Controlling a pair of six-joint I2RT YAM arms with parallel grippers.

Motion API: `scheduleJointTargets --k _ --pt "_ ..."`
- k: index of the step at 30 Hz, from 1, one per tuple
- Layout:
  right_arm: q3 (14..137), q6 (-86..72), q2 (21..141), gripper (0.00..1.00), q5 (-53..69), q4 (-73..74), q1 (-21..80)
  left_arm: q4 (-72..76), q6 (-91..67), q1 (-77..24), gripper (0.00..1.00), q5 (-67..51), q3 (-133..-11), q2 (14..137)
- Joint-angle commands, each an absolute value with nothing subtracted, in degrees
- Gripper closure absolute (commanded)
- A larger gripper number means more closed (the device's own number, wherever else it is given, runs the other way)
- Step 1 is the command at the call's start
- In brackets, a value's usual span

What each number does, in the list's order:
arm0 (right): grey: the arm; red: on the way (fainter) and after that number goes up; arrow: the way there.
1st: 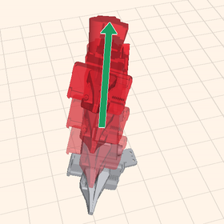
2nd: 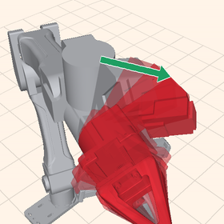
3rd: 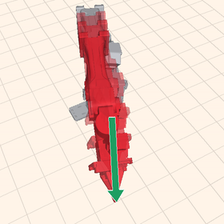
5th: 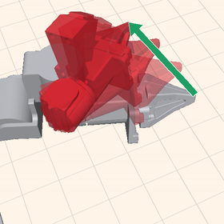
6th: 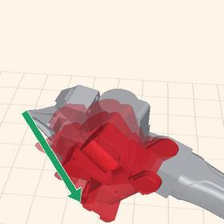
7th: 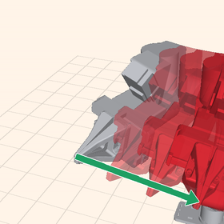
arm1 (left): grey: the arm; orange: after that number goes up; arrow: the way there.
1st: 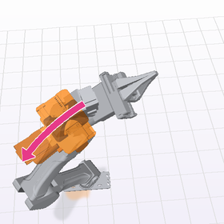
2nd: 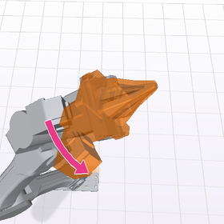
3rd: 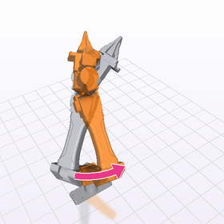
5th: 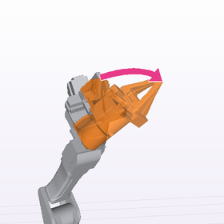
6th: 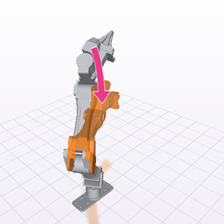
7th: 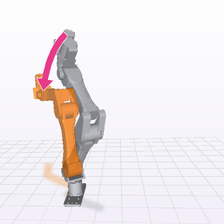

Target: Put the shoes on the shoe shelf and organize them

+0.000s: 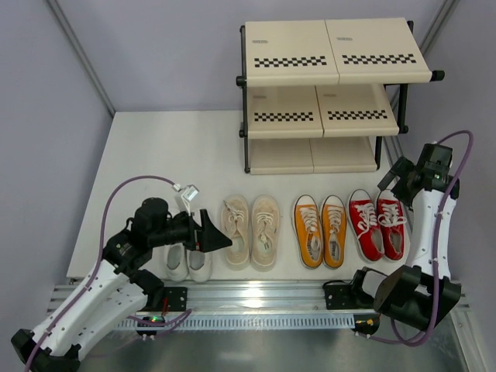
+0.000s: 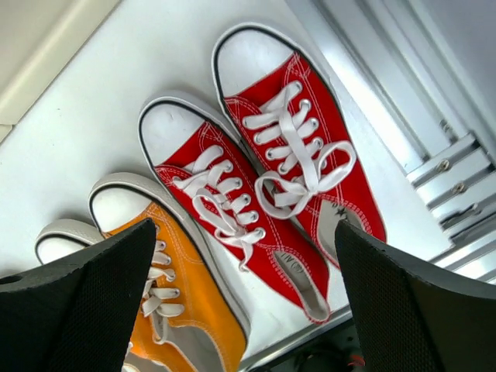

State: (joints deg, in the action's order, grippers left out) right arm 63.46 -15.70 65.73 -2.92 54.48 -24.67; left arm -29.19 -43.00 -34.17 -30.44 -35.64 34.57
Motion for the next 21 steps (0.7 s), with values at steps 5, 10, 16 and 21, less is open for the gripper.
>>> scheduleJointTargets --k 5,10,16,21 --pt "59.95 2.00 57.22 0.03 -4.72 47.90 -23.64 -21.27 -42.80 -34.45 0.00 -39.37 -33.14 28.40" --pt "55.12 4.56 60.02 0.02 -4.84 46.41 -23.12 -21.09 -42.98 -34.45 0.00 -40.08 -32.61 24.18" --pt "53.88 5.45 64.85 0.01 -2.99 45.88 -23.73 -22.59 -43.15 -34.45 0.00 -40.08 -32.61 19.26" --pt "53.70 6.76 70.04 0.01 -0.79 45.71 -23.73 -22.85 -43.07 -34.45 0.00 -39.55 -32.69 17.84"
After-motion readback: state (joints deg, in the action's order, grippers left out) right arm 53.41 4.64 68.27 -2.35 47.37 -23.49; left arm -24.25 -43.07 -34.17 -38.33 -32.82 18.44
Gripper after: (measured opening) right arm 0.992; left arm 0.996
